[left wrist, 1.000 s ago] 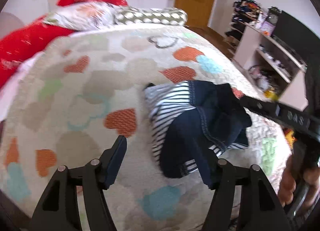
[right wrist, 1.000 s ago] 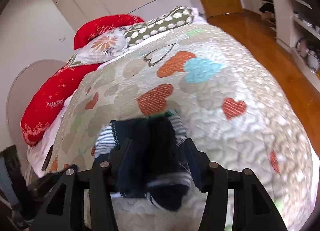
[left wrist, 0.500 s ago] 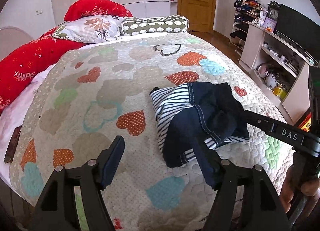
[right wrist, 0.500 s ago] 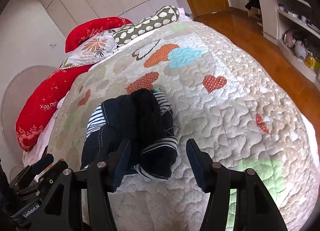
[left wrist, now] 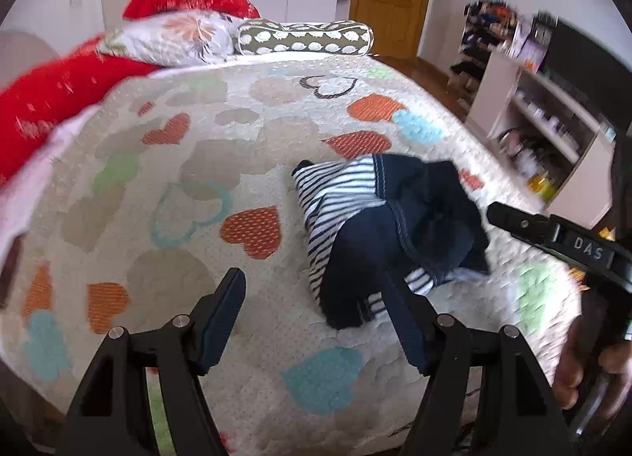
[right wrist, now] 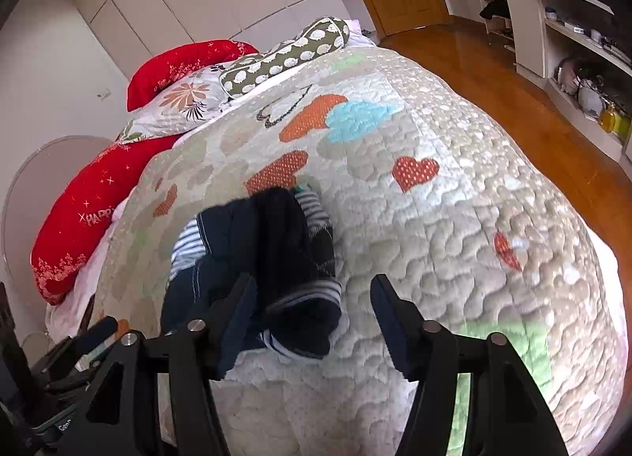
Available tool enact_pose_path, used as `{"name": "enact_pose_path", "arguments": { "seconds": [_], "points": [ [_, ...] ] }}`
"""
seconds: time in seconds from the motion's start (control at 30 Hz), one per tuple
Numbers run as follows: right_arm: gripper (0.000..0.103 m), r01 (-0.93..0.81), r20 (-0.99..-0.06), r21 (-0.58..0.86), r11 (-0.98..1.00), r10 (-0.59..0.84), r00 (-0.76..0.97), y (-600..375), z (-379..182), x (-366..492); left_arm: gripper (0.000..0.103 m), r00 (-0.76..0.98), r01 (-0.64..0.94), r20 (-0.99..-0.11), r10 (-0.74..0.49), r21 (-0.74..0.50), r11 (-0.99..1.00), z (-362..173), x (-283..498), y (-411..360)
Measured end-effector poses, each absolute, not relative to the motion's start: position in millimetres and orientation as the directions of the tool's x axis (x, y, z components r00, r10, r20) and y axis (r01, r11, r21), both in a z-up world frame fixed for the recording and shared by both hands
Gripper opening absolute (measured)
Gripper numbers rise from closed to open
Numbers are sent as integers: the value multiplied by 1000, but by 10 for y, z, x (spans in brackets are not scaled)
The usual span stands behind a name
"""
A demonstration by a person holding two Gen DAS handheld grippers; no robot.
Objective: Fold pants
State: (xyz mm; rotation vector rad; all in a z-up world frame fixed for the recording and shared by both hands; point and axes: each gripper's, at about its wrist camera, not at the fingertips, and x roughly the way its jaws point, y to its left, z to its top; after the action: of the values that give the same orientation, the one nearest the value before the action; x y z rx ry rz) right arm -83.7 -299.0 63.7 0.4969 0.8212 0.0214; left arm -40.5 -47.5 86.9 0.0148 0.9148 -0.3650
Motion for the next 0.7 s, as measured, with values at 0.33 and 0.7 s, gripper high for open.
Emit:
{"name": "enact_pose_path", "arguments": {
  "seconds": [0.33,0.7],
  "points": [
    [78,106,-722,535,838,389,572,-3001,298,-99,78,365,298,-729,-579,-498,814,410,439,-320],
    [45,67,-688,589,805,457,563,-2880,270,-27,33,268,325,-665,-697,-618,716,313,568,-495]
  ]
}}
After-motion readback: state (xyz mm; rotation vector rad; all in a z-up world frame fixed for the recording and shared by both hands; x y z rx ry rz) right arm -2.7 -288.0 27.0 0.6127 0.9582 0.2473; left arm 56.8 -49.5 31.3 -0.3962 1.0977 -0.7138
